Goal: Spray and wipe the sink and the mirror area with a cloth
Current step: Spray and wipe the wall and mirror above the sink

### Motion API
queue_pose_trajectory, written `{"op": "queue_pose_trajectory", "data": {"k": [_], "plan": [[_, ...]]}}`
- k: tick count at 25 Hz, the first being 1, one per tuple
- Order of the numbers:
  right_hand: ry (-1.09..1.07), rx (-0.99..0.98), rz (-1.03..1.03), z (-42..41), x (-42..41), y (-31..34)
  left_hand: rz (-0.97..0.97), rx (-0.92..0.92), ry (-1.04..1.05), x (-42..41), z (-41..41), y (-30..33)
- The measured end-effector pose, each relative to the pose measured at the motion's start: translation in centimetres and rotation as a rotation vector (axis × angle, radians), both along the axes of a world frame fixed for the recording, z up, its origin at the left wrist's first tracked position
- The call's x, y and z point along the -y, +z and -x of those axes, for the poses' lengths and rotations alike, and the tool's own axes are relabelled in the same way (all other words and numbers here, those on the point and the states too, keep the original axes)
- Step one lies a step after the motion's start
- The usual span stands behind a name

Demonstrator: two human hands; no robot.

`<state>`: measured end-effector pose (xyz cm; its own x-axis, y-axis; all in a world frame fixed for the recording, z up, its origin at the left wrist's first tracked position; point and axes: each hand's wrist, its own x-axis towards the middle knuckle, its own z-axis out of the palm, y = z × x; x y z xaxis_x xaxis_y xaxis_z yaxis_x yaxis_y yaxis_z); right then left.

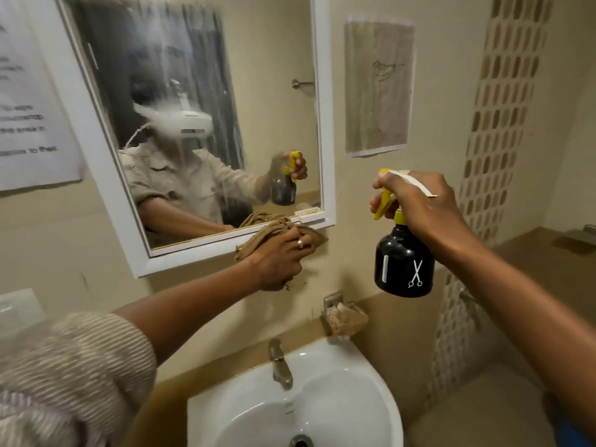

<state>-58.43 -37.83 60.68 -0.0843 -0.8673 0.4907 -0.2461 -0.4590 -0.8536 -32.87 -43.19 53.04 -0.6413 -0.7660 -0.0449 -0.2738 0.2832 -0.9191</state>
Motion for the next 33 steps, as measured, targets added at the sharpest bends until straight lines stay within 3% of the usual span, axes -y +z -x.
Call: {"op": "queue_pose_trajectory", "data": {"k": [6, 12, 15, 17, 20, 23, 26, 28, 33], "plan": [[0.127, -0.033, -0.039, -4.8, -2.0, -3.9, -0.059, -0.247, 0.051, -5.5, -6.5, 0.7], [0.248, -0.076, -0.066, -9.2, -4.5, -5.6, -0.003, -0.446, 0.240, -12.8, -15.3, -1.0], [0.314, -0.114, -0.066, -13.2, -6.5, -6.7, 0.113, -0.589, 0.324, -16.2, -18.1, -1.8], [0.359, -0.148, -0.036, -16.3, -8.1, -7.5, 0.283, -0.823, 0.397, -18.1, -20.2, -1.5], [0.414, -0.147, 0.044, -21.0, -10.4, -8.5, 0.489, -1.317, 0.427, -20.3, -22.8, -0.4], [0.420, -0.166, 0.102, -24.2, -11.7, -9.4, 0.495, -1.863, 0.352, -20.3, -23.6, -0.2], [0.391, -0.144, 0.078, -24.9, -12.0, -10.2, 0.478, -2.357, 0.150, -19.5, -23.6, -0.3], [0.314, -0.122, 0.057, -24.5, -11.8, -10.3, 0.444, -2.470, 0.057, -19.2, -23.4, -0.6], [0.112, -0.104, -0.014, -21.7, -10.6, -10.5, 0.337, -2.458, -0.103, -18.2, -18.5, -0.3]]}}
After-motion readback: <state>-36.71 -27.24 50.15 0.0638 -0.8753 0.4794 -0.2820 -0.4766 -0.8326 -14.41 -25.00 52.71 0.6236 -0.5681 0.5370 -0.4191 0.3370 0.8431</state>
